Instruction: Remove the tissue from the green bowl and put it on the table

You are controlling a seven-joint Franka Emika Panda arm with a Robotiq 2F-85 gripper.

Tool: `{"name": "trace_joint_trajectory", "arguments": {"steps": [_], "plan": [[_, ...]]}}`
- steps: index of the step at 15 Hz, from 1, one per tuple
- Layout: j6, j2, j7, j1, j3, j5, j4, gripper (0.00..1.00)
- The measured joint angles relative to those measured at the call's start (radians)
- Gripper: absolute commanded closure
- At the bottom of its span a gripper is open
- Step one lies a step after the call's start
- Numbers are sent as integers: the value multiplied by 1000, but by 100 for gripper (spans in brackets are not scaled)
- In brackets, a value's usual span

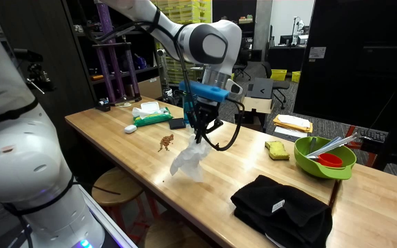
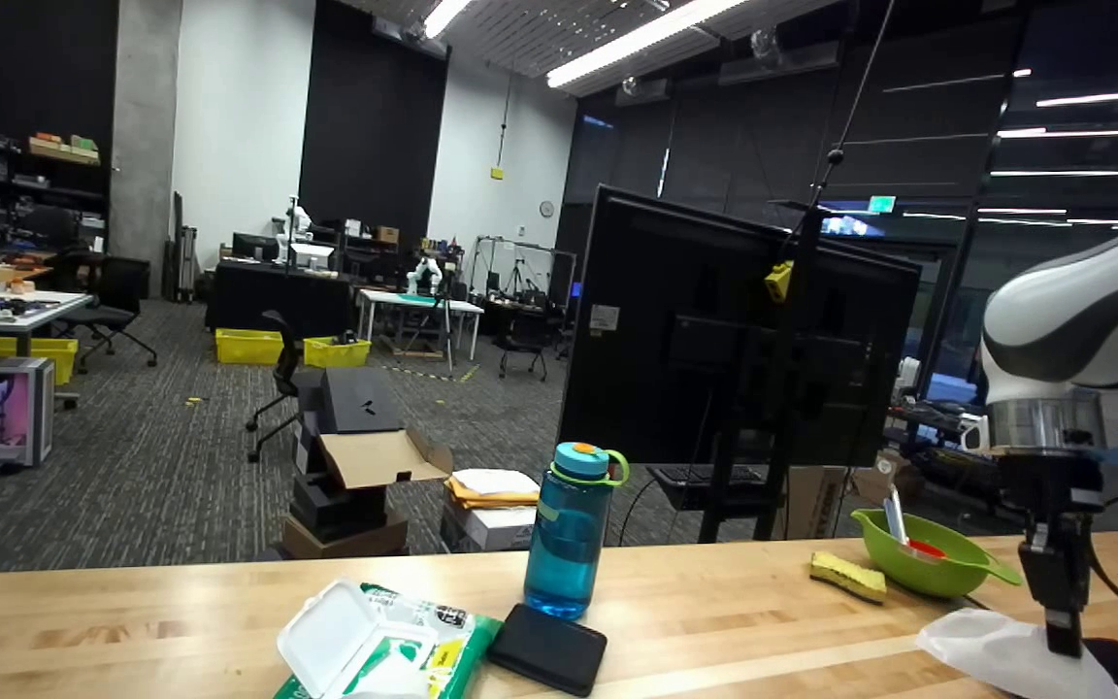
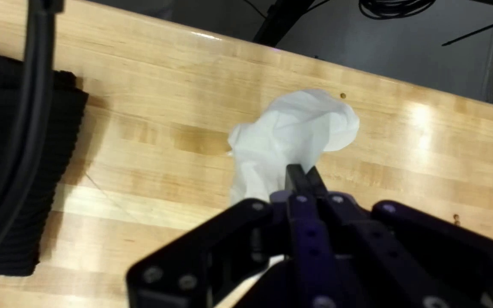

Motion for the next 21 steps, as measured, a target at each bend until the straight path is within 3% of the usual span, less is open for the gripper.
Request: {"name": "trace_joint_trajectory", "arguments": {"steps": [7,9,15,20,21], "plan": [[347,-150,-16,8,-66,-118,-346,100],[419,-167,-16,7,-93,-136,-387,73],[528,-187,-16,5,-146,-144,-407,36],[514,-228,-5,5,-161,-138,-401,2],[496,-244,1,6,-161,-134,-397,1]]}}
